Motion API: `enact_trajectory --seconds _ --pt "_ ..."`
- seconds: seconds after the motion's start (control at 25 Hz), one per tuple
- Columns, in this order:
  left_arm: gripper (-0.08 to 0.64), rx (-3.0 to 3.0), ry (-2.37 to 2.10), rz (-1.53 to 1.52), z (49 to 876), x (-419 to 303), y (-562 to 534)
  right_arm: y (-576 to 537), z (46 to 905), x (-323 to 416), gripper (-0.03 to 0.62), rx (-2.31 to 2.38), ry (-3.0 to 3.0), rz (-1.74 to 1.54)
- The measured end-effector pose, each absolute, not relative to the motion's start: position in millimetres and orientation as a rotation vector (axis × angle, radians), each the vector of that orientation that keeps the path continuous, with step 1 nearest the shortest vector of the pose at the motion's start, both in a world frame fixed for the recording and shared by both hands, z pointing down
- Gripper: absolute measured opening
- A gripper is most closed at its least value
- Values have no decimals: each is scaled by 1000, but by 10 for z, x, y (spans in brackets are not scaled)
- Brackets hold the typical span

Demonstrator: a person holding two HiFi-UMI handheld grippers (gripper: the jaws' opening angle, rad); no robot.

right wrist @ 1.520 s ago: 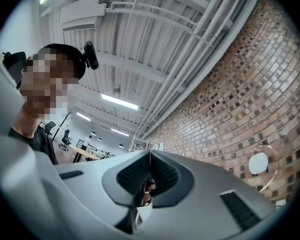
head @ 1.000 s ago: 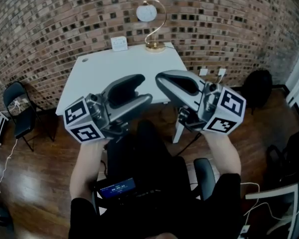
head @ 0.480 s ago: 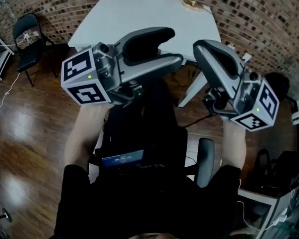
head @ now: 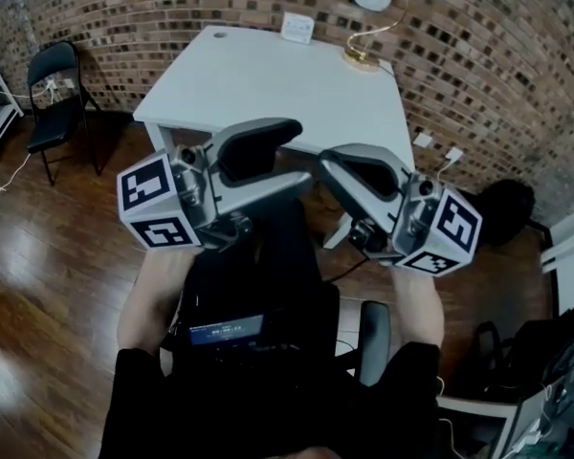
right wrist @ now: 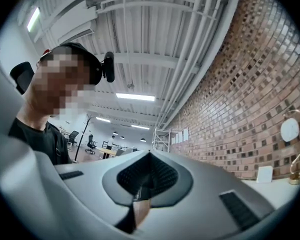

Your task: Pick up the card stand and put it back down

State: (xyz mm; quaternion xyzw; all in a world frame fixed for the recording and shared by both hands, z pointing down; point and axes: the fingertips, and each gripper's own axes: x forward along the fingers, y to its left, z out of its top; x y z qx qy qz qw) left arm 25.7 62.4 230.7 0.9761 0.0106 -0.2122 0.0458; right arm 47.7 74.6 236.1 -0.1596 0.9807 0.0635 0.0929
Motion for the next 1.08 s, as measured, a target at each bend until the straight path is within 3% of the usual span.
enact_trajectory --seconds 1.08 --pt "242 2964 15 -626 2481 203 646 828 2529 331 10 -399 2986 219"
